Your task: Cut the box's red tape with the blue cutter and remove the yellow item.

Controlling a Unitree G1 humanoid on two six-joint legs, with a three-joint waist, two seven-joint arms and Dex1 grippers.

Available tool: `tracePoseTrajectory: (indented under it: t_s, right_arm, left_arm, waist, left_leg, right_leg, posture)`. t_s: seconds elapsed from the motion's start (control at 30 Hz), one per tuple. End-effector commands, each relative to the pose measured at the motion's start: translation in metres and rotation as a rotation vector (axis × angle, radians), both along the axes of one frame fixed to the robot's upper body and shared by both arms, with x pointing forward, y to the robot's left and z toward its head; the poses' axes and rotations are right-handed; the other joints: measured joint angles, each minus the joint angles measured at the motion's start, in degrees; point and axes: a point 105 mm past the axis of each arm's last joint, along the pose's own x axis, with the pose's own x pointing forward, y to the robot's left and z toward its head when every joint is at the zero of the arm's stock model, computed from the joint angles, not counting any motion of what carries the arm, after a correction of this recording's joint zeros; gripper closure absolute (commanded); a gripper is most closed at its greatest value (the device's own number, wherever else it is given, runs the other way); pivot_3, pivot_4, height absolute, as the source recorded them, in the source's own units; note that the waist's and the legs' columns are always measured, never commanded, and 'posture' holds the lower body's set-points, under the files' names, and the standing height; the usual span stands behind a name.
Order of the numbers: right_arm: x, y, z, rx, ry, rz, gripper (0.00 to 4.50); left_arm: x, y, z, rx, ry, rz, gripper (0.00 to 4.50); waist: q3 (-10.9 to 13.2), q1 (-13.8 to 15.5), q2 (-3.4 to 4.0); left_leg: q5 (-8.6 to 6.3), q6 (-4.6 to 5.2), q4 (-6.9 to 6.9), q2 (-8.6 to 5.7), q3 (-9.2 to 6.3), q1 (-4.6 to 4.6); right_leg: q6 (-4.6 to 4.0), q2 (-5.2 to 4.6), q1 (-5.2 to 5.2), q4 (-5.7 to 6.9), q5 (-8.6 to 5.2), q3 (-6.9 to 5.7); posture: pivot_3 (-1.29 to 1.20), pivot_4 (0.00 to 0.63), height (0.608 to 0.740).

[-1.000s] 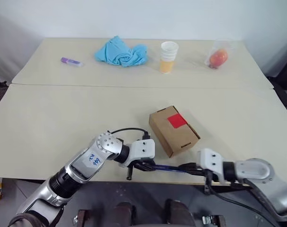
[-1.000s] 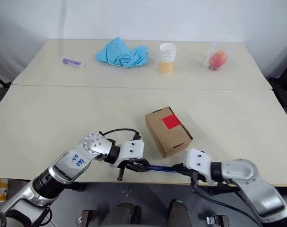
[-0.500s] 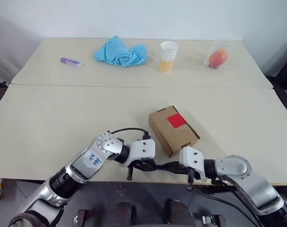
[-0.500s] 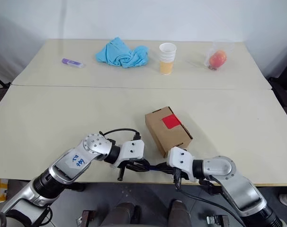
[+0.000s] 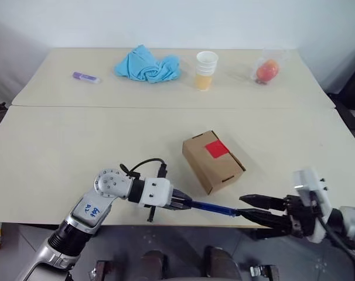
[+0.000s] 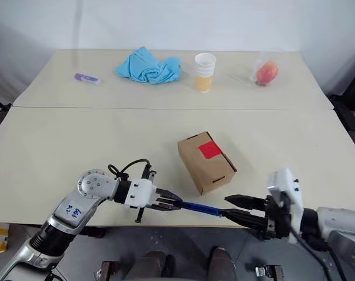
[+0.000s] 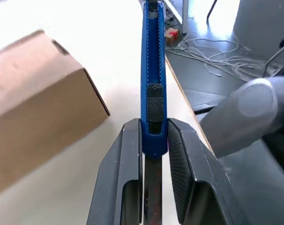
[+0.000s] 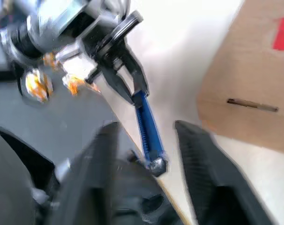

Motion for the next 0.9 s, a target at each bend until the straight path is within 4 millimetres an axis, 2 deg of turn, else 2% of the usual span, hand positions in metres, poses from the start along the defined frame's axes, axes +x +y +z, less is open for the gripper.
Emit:
tracePoseTrajectory:
  t_s: [0.03,0.13,0.17,0.43,0.77,0.9]
  right_arm:
    - [0.001,-0.005,0.022,0.055,0.103,-0.103,1.17]
    - [0.009,-0.005,0.022,0.084,0.187,-0.195,0.14]
    - [0.012,-0.005,0.020,0.089,0.202,-0.219,0.05]
    - [0.008,0.018,0.003,0.081,0.273,-0.145,0.05]
    - [0.011,0.028,-0.006,0.047,0.323,-0.087,0.05]
    - [0.013,0.028,-0.006,0.053,0.328,-0.082,0.91]
  left_arm:
    - [0.000,-0.001,0.024,-0.134,-0.113,-0.018,4.08]
    - [0.006,-0.006,0.022,-0.123,-0.138,0.004,4.08]
    - [0.008,-0.008,0.021,-0.120,-0.142,0.010,4.08]
    - [0.007,-0.019,0.024,-0.136,-0.159,-0.030,4.08]
    - [0.008,-0.023,0.025,-0.143,-0.172,-0.033,4.08]
    - [0.007,-0.023,0.026,-0.145,-0.175,-0.029,4.08]
  waist:
    - [0.0,0.1,-0.01]
    - [0.0,0.5,-0.02]
    - [0.0,0.6,-0.02]
    - [0.0,1.2,-0.02]
    - [0.0,1.3,-0.02]
    - [0.0,1.3,-0.02]
  left_leg:
    - [0.00,0.01,0.00,0.00,0.01,0.00]
    - [0.02,0.04,0.01,0.00,0.02,0.01]
    - [0.02,0.04,0.01,0.01,0.03,0.00]
    - [0.04,0.13,0.05,-0.02,0.12,-0.06]
    - [0.03,0.13,0.42,-0.02,-0.21,-0.51]
    - [0.03,0.13,0.44,-0.02,-0.25,-0.52]
  right_leg:
    - [-0.02,-0.01,0.01,-0.01,0.02,-0.02]
    - [0.00,-0.01,0.05,-0.06,0.04,-0.08]
    - [0.00,0.01,0.05,-0.07,0.05,-0.09]
    - [0.07,0.02,0.01,-0.10,0.08,-0.08]
    - [0.09,0.04,-0.06,-0.12,0.10,-0.36]
    - [0.09,0.04,-0.04,-0.12,0.10,-0.39]
  posture:
    - [0.00,0.150,0.740]
    - [0.00,0.150,0.740]
    - [0.00,0.150,0.740]
    - [0.00,0.150,0.740]
    - [0.00,0.150,0.740]
    - [0.00,0.150,0.740]
